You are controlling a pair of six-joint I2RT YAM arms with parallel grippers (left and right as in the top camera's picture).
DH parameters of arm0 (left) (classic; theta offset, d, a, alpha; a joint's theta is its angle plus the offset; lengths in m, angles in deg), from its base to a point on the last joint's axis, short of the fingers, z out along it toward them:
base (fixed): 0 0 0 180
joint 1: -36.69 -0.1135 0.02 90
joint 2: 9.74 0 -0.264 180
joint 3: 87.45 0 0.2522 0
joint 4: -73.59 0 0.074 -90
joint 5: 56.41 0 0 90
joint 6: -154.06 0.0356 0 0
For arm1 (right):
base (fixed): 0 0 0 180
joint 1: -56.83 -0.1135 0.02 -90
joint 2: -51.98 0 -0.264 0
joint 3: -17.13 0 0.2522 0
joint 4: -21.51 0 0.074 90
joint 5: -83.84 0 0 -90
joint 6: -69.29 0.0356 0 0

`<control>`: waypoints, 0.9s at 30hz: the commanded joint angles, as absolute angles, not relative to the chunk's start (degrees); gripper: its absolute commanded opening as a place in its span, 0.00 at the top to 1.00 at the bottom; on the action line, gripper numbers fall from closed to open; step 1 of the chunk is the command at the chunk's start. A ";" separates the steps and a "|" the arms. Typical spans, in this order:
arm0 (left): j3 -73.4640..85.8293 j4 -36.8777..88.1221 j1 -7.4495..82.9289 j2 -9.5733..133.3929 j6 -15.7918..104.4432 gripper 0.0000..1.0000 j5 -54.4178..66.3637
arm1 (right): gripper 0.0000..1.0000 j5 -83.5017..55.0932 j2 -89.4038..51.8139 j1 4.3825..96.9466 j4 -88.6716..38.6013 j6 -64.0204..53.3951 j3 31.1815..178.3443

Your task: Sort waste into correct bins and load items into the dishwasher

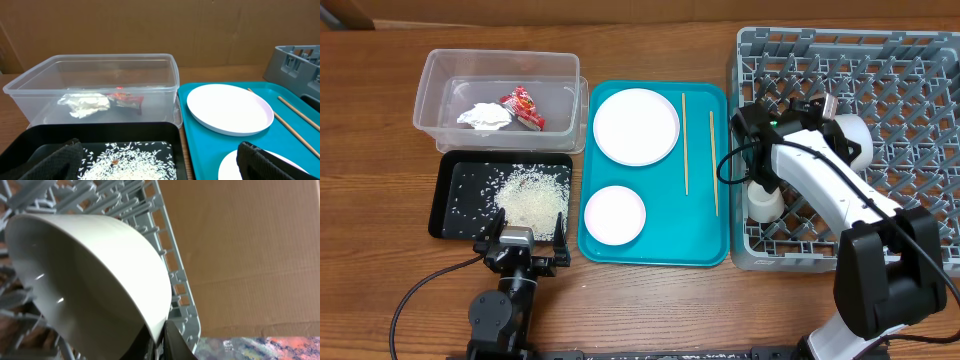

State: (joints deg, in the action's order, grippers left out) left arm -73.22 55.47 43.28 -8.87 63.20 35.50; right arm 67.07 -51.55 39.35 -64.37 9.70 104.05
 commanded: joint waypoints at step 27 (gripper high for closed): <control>-73.42 55.56 43.04 -9.42 63.70 0.00 35.24 | 0.50 -8.79 -47.81 17.80 -64.28 0.50 126.83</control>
